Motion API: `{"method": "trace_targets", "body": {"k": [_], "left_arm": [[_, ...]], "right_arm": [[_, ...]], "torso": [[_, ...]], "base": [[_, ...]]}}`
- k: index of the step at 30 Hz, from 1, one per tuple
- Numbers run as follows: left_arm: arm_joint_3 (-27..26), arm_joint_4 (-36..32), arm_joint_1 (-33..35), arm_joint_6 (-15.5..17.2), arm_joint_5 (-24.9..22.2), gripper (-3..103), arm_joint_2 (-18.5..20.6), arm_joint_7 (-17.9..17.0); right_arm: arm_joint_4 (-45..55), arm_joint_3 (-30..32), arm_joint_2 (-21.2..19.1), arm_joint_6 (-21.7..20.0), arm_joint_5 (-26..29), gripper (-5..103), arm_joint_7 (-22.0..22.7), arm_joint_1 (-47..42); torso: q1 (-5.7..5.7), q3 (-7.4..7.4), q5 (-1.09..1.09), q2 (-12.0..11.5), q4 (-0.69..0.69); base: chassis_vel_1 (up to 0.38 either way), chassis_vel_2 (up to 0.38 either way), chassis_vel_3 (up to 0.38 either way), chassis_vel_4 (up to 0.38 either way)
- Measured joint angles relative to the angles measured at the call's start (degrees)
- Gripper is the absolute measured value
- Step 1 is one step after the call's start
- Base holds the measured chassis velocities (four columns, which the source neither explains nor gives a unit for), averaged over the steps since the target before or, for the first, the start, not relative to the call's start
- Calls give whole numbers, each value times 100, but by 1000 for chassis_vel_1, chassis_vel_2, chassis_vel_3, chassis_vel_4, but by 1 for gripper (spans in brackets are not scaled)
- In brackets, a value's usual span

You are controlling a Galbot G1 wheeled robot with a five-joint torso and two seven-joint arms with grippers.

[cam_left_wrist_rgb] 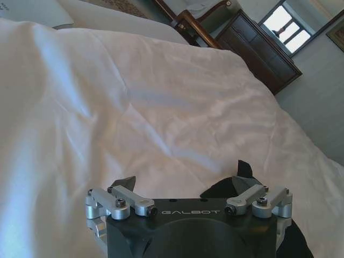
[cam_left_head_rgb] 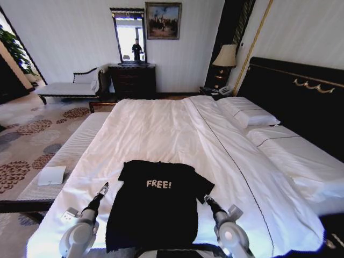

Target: Fold the clothes on the bed.

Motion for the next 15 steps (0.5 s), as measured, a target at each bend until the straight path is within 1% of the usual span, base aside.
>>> {"method": "trace_targets", "body": {"k": [1, 2, 4, 5, 7, 8, 10, 11, 15], "left_arm": [[11, 4, -7, 0, 17, 100, -7, 0], [20, 5, -11, 0, 38, 100, -12, 0], [23, 3, -11, 0, 75, 100, -17, -8], [23, 3, -11, 0, 75, 100, -17, -8], [14, -56, -9, 22, 115, 100, -51, -44], [14, -56, -9, 22, 115, 100, -51, -44], [12, -157, 24, 49, 213, 100, -122, -72], [17, -193, 38, 53, 279, 100, -161, -72], [56, -302, 93, 60, 442, 100, -280, -57]], "right_arm": [[-59, 8, -35, -17, 56, 63, 0, 86], [-97, 15, -61, -28, 97, 63, 3, 161], [-79, 34, -87, -37, 184, 74, 17, 239], [-79, 34, -87, -37, 184, 74, 17, 239], [97, 67, -92, -18, 194, 85, 25, 258], [97, 67, -92, -18, 194, 85, 25, 258], [309, 100, -115, 104, -82, 96, -60, 221], [385, 104, -136, 165, -212, 98, -118, 199], [504, 69, -210, 311, -436, 100, -231, 192]], "torso": [[0, 0, 0, 0, 0], [0, 0, 0, 0, 0], [0, 0, 1, 0, 1], [0, 0, 1, 0, 1], [0, 0, 0, 0, 0], [0, 0, 0, 0, 0], [0, 0, -1, 0, 0], [0, 0, 0, 0, 0], [0, 0, -1, 0, -1]], "base": [[0, 0, 0, 0], [0, 0, 0, 0], [0, 0, 0, 0], [0, 0, 0, 0], [0, 0, 0, 0], [0, 0, 0, 0], [0, 0, 0, 0], [0, 0, 0, 0], [0, 0, 0, 0]]}}
